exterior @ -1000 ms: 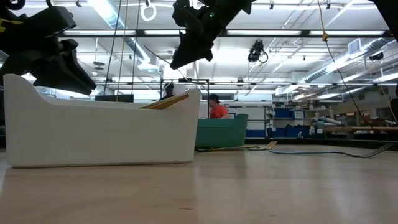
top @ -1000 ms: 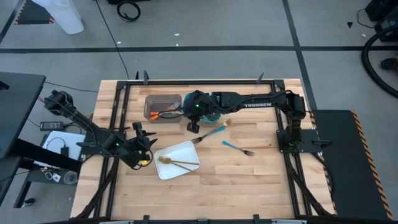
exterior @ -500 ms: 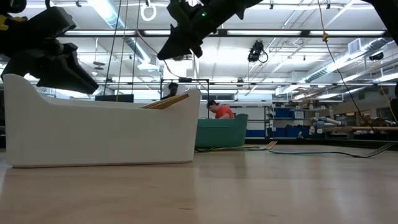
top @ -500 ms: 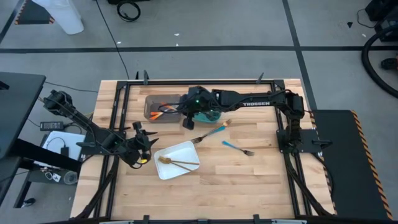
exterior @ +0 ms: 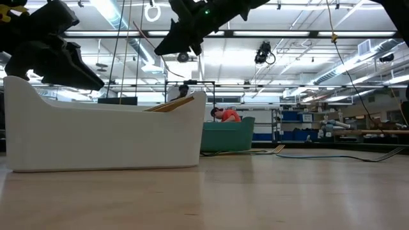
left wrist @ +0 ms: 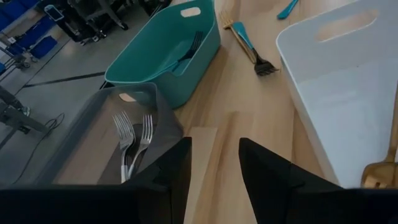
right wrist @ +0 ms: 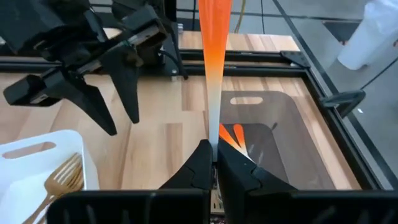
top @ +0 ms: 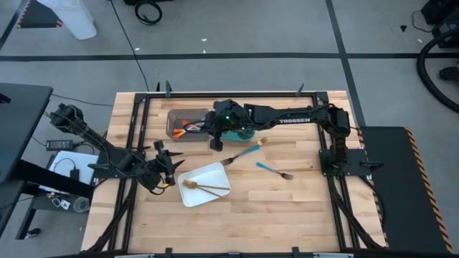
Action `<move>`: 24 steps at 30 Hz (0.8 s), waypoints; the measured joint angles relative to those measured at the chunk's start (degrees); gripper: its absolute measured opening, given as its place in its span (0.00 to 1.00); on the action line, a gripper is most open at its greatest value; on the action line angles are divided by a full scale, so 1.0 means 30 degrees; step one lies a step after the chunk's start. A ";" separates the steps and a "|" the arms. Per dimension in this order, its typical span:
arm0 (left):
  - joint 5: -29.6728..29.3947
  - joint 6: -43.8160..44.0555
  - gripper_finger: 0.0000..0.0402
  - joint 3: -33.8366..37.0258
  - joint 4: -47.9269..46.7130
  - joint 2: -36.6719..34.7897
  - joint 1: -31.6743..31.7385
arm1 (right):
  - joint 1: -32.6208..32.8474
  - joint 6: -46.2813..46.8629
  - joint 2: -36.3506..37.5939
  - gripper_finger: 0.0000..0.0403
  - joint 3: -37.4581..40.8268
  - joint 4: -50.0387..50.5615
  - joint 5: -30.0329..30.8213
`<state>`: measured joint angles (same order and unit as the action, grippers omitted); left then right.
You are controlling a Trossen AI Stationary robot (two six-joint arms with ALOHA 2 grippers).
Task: Sort silverware by color (type)
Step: Put the orange fork into the black bin
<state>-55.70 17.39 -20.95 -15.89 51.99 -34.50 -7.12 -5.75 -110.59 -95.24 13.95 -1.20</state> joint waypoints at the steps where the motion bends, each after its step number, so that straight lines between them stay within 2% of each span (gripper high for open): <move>1: 0.0001 -0.0005 0.35 0.0000 0.0128 0.0000 0.0000 | 0.0053 -0.0013 0.0000 0.05 0.0087 -0.0174 -0.0005; 10: 0.0421 0.0458 0.35 -0.0015 0.0834 0.0000 0.0043 | 0.0295 -0.0493 0.0022 0.05 0.1326 -0.2872 -0.0179; 18: 0.2882 -0.0449 0.35 -0.0015 0.2728 0.0000 0.1583 | 0.0265 -0.0992 0.0029 0.05 0.1572 -0.4017 -0.2528; 21: 0.3150 -0.0980 0.35 -0.0015 0.3712 0.0005 0.2296 | 0.0222 -0.1287 0.0029 0.05 0.1572 -0.4088 -0.3475; 24: 0.3155 -0.1406 0.35 -0.0015 0.4611 0.0007 0.2645 | 0.0229 -0.1382 0.0029 0.05 0.1572 -0.3903 -0.3503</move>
<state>-46.24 13.17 -20.99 -2.06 52.01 -26.57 -6.44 -9.89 -110.50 -90.52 2.24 -11.70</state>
